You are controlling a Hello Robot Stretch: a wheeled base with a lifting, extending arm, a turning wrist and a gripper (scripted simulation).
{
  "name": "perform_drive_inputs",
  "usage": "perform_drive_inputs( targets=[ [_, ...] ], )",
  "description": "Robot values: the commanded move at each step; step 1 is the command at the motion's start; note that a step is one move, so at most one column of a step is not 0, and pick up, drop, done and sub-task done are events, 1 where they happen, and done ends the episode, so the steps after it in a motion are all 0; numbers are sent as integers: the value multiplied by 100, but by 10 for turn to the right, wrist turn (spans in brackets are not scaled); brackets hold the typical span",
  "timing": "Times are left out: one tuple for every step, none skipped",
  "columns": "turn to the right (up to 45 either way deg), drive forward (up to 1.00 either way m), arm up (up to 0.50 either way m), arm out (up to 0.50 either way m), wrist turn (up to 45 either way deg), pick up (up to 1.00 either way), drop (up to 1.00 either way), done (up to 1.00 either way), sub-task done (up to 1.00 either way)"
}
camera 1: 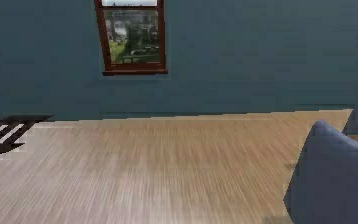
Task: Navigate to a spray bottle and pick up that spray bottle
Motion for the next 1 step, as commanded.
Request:
perform_drive_inputs(
  targets=[
    [0, 100, 0, 0, 0, 0, 0, 0, 0]
  ],
)
